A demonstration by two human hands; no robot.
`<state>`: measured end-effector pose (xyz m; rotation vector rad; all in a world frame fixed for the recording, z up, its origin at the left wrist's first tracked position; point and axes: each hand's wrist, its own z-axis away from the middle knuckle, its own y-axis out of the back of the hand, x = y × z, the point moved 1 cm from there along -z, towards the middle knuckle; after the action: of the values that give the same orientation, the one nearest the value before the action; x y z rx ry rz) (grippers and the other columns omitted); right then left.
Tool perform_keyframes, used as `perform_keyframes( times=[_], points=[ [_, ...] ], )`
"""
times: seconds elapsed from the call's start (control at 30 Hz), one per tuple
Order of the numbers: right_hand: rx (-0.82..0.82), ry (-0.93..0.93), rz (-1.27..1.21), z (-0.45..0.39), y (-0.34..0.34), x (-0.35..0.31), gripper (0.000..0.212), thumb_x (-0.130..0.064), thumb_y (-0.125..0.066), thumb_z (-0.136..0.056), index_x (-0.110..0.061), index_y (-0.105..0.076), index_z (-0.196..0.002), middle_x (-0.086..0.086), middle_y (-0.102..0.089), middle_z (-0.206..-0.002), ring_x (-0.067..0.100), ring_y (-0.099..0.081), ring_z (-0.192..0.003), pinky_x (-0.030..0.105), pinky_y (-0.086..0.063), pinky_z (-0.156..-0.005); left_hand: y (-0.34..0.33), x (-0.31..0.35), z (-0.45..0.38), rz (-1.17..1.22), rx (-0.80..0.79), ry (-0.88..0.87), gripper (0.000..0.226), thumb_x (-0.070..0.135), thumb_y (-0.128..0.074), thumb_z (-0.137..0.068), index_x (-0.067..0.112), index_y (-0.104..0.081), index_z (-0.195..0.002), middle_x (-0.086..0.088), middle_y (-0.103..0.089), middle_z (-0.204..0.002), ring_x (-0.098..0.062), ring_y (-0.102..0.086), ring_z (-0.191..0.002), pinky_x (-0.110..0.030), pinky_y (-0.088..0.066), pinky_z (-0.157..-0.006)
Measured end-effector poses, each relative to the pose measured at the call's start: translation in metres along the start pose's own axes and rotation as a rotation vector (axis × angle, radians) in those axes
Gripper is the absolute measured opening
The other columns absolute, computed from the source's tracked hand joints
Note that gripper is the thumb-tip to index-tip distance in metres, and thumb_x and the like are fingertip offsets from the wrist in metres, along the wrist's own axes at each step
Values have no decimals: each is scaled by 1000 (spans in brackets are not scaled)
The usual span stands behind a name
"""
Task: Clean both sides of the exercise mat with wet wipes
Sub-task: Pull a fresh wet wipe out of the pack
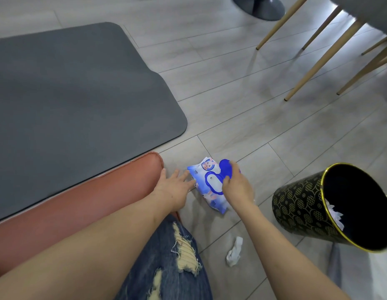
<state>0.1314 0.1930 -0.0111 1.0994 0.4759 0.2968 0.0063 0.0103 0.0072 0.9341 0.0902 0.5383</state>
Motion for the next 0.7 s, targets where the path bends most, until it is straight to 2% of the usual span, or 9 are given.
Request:
perform_keyframes(
  times=[0.07, 0.13, 0.2, 0.3, 0.37, 0.47, 0.57, 0.63, 0.7],
  points=[
    [12, -83, -44, -3, 9, 4, 68, -22, -40, -92, -38, -10, -152, 5, -64, -95, 30, -59, -80, 35, -45, -68, 4, -4, 9, 0, 14, 13, 70, 21, -45, -102, 34, -13, -164, -1, 1, -174, -31, -4, -159, -66, -6, -124],
    [-72, -118, -66, 0, 13, 4, 65, -19, -40, -89, -36, -23, -149, 7, -64, -106, 30, -59, -87, 37, -51, -75, 8, -6, 18, -2, 29, 23, 70, 20, -44, -102, 33, -14, -164, -1, -1, -174, -30, -6, -159, -64, -7, -124],
    [-55, -84, -66, 6, 12, -2, 57, -17, -40, -88, -36, -37, -142, 7, -65, -115, 30, -60, -92, 39, -55, -80, 10, -9, 25, 3, 44, 39, 68, 20, -43, -102, 32, -16, -163, -2, -5, -173, -30, -7, -158, -63, -7, -124],
    [-49, -4, 24, 19, 5, -15, 47, -21, -40, -91, -40, -50, -133, 4, -67, -113, 30, -61, -96, 34, -51, -79, 10, -15, 32, 33, 51, 52, 68, 21, -43, -102, 31, -17, -163, -3, -5, -173, -29, -4, -159, -62, -7, -125],
    [-162, 28, 106, 29, -6, -18, 47, -28, -44, -93, -46, -49, -136, 0, -62, -123, 27, -58, -109, 31, -47, -86, 8, -18, 36, 32, 51, 56, 68, 20, -43, -101, 31, -18, -163, -2, -4, -173, -29, -2, -159, -63, -7, -125],
    [-337, 3, 116, 39, -22, -18, 57, -44, -44, -96, -50, -29, -150, -4, -52, -143, 27, -51, -129, 33, -42, -99, 10, -25, 47, 27, 72, 67, 67, 21, -41, -102, 33, -17, -163, -1, -2, -174, -27, -1, -159, -62, -8, -125],
    [-394, 18, 14, 36, -23, -23, 59, -42, -45, -96, -37, -30, -153, -1, -48, -147, 28, -49, -129, 36, -42, -104, 21, -32, 65, 24, 133, 81, 67, 23, -40, -103, 35, -14, -164, 1, -3, -174, -25, -3, -160, -58, -10, -126],
    [-369, 56, -191, 44, -10, -39, 50, -32, -43, -98, -27, -39, -147, 2, -57, -134, 22, -54, -113, 35, -44, -98, 28, -36, 79, 68, 170, 106, 65, 25, -39, -104, 36, -17, -163, 1, -7, -173, -23, -5, -160, -55, -11, -127],
    [-308, 72, -455, 61, 13, -60, 41, -27, -43, -98, -29, -46, -138, -4, -62, -106, 14, -55, -93, 31, -45, -84, 35, -38, 96, 151, 223, 134, 60, 27, -39, -105, 35, -22, -162, 1, -13, -172, -23, -10, -159, -52, -13, -127]
  ],
)
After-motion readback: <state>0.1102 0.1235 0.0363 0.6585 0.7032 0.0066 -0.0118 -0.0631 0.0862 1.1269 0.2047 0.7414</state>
